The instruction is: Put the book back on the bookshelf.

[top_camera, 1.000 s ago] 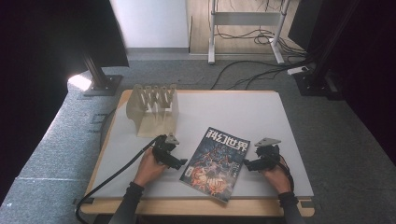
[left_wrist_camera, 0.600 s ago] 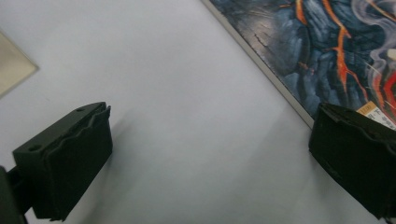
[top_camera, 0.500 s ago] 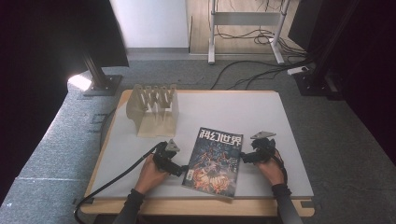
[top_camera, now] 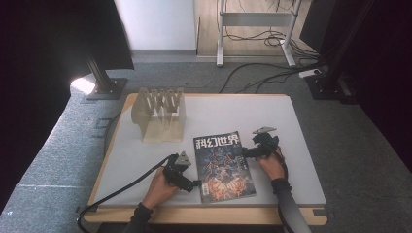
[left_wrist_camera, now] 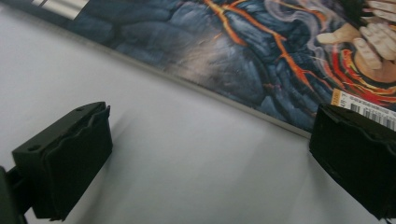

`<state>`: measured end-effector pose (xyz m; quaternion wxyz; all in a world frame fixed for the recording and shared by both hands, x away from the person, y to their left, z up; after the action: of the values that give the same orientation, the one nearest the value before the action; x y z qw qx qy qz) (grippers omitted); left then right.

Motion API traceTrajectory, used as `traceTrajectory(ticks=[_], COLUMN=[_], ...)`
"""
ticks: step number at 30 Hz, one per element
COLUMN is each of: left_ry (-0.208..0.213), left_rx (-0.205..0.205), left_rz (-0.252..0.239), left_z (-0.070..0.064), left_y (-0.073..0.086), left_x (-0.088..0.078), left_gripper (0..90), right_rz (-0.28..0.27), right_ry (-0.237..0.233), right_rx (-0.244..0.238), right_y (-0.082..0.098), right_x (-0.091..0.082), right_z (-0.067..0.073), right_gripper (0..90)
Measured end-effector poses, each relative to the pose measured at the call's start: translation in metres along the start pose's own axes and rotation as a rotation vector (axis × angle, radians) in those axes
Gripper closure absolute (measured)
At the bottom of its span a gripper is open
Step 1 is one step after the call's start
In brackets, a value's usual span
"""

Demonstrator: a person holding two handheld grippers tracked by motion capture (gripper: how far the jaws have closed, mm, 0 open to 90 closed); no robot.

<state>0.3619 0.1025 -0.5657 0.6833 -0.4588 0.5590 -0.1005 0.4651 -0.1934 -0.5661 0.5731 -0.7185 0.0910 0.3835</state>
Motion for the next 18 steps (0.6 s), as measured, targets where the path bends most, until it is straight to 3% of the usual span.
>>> traceTrajectory(ticks=[7, 9, 11, 14, 18], left_ry=[0.04, 0.016, 0.006, -0.019, -0.014], left_rx=[0.035, 0.054, 0.049, 0.021, 0.027], left_rz=[0.006, 0.016, 0.018, 0.013, 0.015], left_z=[-0.01, -0.007, -0.003, 0.003, 0.004], left_y=[-0.004, -0.003, -0.002, -0.003, -0.004], left_x=[0.006, 0.005, 0.004, 0.005, 0.005], left_gripper=[0.0, 0.0, 0.0, 0.0, 0.0], right_rz=[-0.005, 0.01, 0.018, -0.001, -0.006], right_ry=[0.004, -0.017, -0.034, -0.075, -0.15], right_rx=[-0.002, -0.01, -0.024, -0.004, 0.003], right_y=[-0.016, -0.017, -0.017, -0.018, -0.018], right_x=[0.016, 0.015, 0.01, -0.002, -0.013], right_z=[0.006, 0.005, 0.005, 0.005, 0.014], right_gripper=[2.6, 3.8, 3.5, 3.6, 6.6])
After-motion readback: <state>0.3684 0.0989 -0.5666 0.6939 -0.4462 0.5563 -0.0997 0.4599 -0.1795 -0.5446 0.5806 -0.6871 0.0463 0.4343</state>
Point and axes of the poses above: each handheld gripper's, and its own axes: x roughly forward along the jaws, y roughly out of its underside, z roughly to its left, the point moved 5 cm from there along x, roughly forward along the jaws, and after that the axes turned 6 degrees about -z, right-handed, at the moved point
